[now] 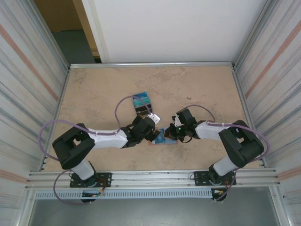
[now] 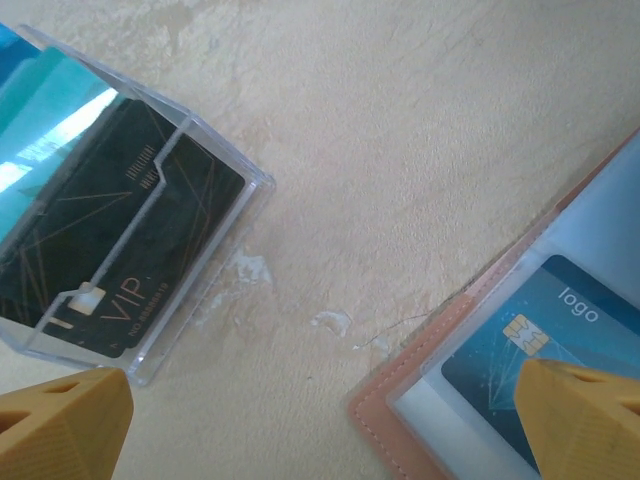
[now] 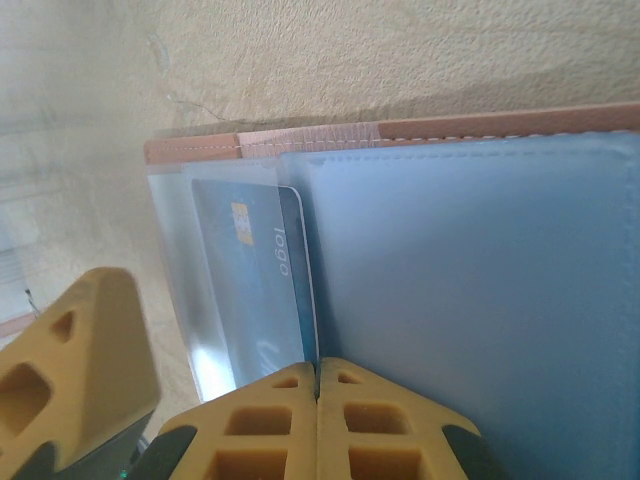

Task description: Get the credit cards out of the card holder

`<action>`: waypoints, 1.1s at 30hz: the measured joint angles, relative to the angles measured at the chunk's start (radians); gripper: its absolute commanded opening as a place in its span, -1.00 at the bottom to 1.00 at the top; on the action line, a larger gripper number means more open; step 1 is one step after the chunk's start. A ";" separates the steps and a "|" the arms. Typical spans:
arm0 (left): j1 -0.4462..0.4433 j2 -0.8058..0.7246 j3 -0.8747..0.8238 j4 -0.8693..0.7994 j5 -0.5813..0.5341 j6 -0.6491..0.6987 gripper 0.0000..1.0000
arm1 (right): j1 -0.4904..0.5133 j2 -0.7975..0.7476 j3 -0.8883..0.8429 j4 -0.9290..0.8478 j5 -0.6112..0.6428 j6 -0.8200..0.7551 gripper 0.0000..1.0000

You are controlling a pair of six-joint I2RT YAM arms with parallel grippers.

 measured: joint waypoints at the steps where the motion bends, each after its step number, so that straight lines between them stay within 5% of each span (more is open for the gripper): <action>1: 0.000 0.009 0.002 -0.001 0.003 0.000 0.97 | 0.000 0.000 0.000 0.000 0.000 0.000 -1.00; 33: 0.003 0.058 0.009 -0.045 0.014 0.008 0.97 | -0.024 -0.005 -0.010 0.017 -0.037 0.001 -0.85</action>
